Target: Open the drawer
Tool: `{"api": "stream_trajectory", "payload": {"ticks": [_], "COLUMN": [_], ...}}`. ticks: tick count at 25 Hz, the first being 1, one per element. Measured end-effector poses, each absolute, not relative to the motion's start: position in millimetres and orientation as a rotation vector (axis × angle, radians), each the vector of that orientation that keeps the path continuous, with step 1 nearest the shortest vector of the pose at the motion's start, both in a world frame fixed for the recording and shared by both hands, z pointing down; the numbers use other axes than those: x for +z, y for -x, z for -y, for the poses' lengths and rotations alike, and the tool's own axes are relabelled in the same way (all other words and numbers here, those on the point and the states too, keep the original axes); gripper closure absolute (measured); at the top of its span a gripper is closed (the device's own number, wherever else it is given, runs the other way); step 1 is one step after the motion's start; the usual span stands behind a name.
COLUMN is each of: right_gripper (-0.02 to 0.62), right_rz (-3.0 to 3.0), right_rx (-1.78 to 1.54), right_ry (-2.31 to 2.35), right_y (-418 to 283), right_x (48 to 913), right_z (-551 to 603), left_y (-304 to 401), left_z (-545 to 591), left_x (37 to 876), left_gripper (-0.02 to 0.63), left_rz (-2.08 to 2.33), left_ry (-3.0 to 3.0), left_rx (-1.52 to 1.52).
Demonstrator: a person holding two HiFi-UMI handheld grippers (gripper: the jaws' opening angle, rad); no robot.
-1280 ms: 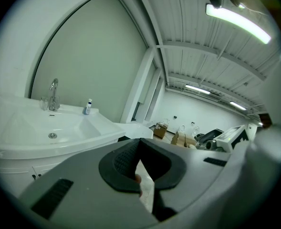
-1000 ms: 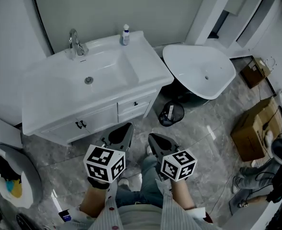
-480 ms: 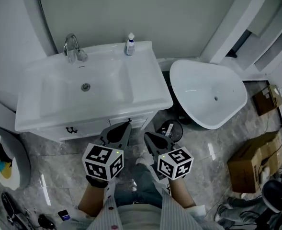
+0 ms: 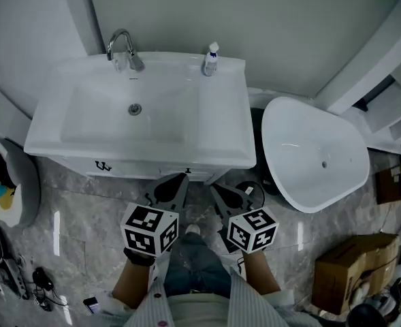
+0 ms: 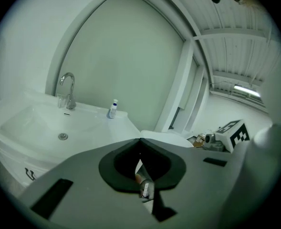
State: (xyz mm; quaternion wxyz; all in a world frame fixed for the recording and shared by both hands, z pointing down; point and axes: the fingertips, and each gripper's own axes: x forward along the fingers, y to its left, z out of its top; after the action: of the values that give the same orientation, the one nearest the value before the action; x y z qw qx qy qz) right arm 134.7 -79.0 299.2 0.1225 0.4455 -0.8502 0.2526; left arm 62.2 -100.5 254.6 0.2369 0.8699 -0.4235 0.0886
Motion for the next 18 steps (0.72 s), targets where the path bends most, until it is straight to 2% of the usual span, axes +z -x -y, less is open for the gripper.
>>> {"api": "stream_trajectory", "payload": {"ticks": [18], "right_gripper": [0.586], "right_rz": [2.439], "right_rx": [0.861], "right_ry": [-1.308], "right_y": [-123], "right_x": [339], "right_z": [79], "left_y": [-43], "left_z": [98], "left_x": [319], "left_gripper": [0.591], "left_rz": [1.205], "left_ry": [-2.304], "left_rx": [0.368]}}
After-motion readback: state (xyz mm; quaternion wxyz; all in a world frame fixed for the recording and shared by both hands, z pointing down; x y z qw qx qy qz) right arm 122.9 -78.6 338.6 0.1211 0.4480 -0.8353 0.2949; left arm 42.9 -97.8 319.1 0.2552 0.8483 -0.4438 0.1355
